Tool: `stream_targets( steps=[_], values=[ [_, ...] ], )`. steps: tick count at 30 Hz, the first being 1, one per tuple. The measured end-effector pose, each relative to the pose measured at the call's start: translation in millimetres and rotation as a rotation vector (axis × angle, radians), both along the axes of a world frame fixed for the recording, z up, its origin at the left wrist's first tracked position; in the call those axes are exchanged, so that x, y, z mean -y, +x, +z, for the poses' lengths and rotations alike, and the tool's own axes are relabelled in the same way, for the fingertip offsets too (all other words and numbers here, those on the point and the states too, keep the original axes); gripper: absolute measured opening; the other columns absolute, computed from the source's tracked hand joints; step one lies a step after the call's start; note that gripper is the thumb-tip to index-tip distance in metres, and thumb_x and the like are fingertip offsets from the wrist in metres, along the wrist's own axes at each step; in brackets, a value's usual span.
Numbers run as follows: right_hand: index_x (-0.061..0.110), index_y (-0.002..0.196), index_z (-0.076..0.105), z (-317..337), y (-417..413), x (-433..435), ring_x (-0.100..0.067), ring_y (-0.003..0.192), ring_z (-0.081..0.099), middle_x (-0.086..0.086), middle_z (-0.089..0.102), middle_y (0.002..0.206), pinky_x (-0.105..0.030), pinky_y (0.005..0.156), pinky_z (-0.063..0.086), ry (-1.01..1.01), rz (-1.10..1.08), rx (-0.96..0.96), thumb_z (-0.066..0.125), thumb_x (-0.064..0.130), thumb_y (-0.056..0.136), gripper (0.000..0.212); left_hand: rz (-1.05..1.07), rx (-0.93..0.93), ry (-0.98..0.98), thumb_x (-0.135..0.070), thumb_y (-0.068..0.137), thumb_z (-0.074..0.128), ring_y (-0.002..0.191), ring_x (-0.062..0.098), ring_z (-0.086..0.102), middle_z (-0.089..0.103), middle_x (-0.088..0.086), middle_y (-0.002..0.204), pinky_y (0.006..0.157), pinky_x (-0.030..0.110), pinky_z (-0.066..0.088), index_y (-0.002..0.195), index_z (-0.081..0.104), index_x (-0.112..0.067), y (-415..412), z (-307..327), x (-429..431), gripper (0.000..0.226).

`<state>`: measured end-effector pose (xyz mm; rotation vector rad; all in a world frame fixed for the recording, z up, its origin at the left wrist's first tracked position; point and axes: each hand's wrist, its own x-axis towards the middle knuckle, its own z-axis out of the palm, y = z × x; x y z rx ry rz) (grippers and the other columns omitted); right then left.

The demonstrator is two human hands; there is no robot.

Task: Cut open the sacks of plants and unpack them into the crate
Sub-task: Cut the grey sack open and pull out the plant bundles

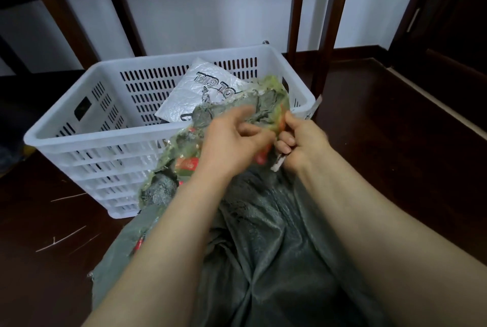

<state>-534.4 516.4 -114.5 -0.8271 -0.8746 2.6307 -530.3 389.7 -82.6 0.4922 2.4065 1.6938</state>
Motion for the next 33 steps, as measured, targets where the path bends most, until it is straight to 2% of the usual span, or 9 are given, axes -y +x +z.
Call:
stream_targets(
  steps=[5,8,12,16,19,21,24,29,33],
  values=[
    [0.017,0.063,0.049,7.3,14.3,-21.0,-0.007,0.032,0.023,0.006,0.037,0.045,-0.013,0.032,0.018,0.262,0.225,0.032,0.069,0.051,0.075,0.041,-0.003,0.147,0.133,-0.022,0.089,0.064,0.06,0.013,0.068,0.074,0.004,0.074,0.044,0.023,0.051,0.092,0.069,-0.01,-10.0,1.2,14.6,0.014],
    [0.015,0.073,0.055,12.9,21.5,-26.7,-0.006,0.037,0.022,0.005,0.04,0.052,-0.014,0.034,0.014,0.513,0.22,0.095,0.082,0.031,0.067,0.032,0.404,-0.24,-0.251,-0.037,0.081,0.07,0.093,0.021,0.062,0.068,-0.005,0.099,0.078,0.041,0.054,0.107,0.065,-0.023,-28.5,-10.9,27.5,0.03],
    [0.012,0.082,0.051,14.1,23.4,-46.0,-0.005,0.029,0.021,0.001,0.043,0.056,-0.01,0.031,0.014,0.456,0.297,0.063,0.055,0.019,0.086,0.008,0.367,-0.078,-0.751,-0.062,0.072,0.068,0.136,0.034,0.025,0.032,0.016,0.147,0.111,0.047,0.028,0.145,0.03,-0.02,-39.7,-27.5,42.1,0.093],
    [0.011,0.076,0.05,17.1,28.9,-65.7,-0.007,0.024,0.021,-0.002,0.045,0.059,-0.007,0.029,0.018,0.369,0.346,0.032,0.042,0.023,0.088,0.018,0.399,0.181,-0.609,-0.048,0.071,0.072,0.126,0.038,0.042,0.046,0.018,0.138,0.105,0.049,0.038,0.136,0.041,-0.018,-47.7,-41.3,54.6,0.077],
    [0.014,0.073,0.051,18.6,30.9,-74.9,-0.006,0.023,0.021,0.001,0.045,0.049,-0.007,0.028,0.017,0.404,0.282,0.068,0.045,0.023,0.093,0.023,0.366,0.324,-0.265,-0.025,0.088,0.061,0.066,0.022,0.062,0.066,0.011,0.077,0.062,0.029,0.051,0.081,0.057,-0.01,-43.1,-37.2,62.4,0.017],
    [0.016,0.078,0.052,15.4,29.4,-83.8,-0.004,0.025,0.023,0.003,0.046,0.051,-0.009,0.027,0.014,0.414,0.188,0.119,0.052,0.028,0.095,0.021,0.259,0.541,0.055,-0.019,0.093,0.05,0.045,0.018,0.055,0.06,0.007,0.056,0.049,0.022,0.046,0.077,0.059,-0.007,-42.1,-28.2,67.9,0.022],
    [0.017,0.077,0.047,14.3,30.1,-90.2,-0.003,0.028,0.026,0.002,0.045,0.057,-0.012,0.027,0.016,0.4,0.009,0.164,0.06,0.04,0.09,0.03,0.161,0.693,0.336,-0.023,0.092,0.045,0.072,0.024,0.063,0.064,0.015,0.084,0.075,0.032,0.053,0.103,0.064,-0.003,-47.0,-19.8,75.3,0.03],
    [0.026,0.08,0.062,39.0,28.1,-63.3,-0.003,0.051,0.049,0.009,0.056,0.067,-0.019,0.046,0.039,1.036,-0.299,0.065,0.08,0.034,0.071,0.022,0.079,0.738,0.498,-0.03,0.096,0.044,0.063,0.022,0.069,0.07,0.011,0.074,0.066,0.035,0.055,0.081,0.064,-0.012,-37.1,-4.5,63.1,0.03],
    [0.021,0.101,0.066,61.1,36.5,-14.5,-0.002,0.078,0.067,0.007,0.071,0.086,-0.016,0.076,0.054,1.246,0.383,-0.073,0.088,0.039,0.045,0.062,0.004,0.801,0.571,-0.035,0.098,0.04,0.071,0.028,0.072,0.071,0.019,0.085,0.058,0.041,0.059,0.09,0.068,-0.004,-30.4,2.7,53.1,0.043]
  ],
)
